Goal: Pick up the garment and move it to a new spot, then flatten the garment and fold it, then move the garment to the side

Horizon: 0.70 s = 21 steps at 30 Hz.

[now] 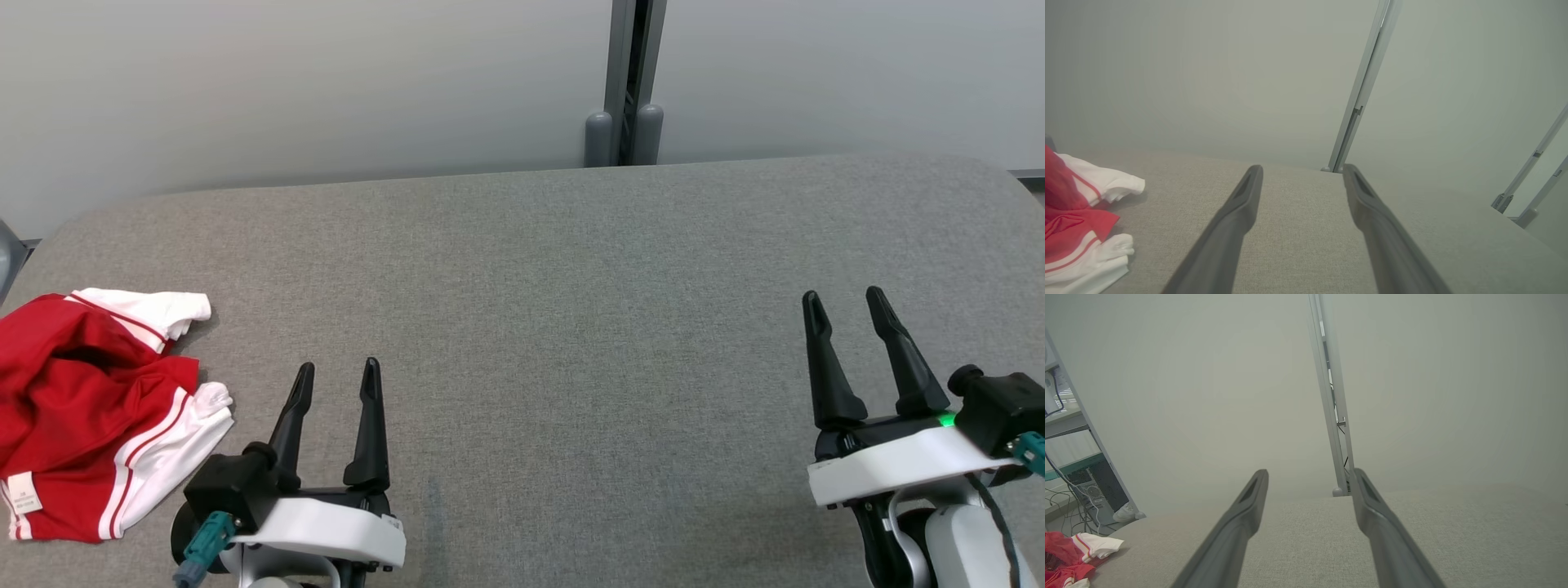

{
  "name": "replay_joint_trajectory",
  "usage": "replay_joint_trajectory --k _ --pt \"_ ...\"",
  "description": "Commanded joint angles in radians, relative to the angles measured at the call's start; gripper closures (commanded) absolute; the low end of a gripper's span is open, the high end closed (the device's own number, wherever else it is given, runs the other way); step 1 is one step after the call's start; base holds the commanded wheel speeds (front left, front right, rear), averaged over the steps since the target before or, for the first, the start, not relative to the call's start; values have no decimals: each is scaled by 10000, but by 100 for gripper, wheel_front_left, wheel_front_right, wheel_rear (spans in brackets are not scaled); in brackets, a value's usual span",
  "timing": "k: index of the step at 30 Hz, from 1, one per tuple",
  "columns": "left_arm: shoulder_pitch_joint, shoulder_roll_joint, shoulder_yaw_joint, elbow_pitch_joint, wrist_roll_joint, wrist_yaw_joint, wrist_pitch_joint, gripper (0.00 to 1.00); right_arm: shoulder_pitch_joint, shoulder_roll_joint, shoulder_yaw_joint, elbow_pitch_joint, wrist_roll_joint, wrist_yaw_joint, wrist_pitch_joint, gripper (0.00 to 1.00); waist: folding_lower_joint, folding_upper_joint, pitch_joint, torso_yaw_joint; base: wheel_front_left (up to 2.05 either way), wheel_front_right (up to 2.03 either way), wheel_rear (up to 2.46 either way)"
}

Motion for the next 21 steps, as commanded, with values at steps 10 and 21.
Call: replay_joint_trajectory --k 10,21 --pt "-41 48 -233 528 892 378 -198 0 -104 -13 -65 1243 -1335 16 -368 0 0 0 67 -69 0 0 0" --pt "-60 53 -205 840 1370 621 -333 0 -260 -16 31 1554 -1831 17 -637 0 0 0 75 -115 0 0 0"
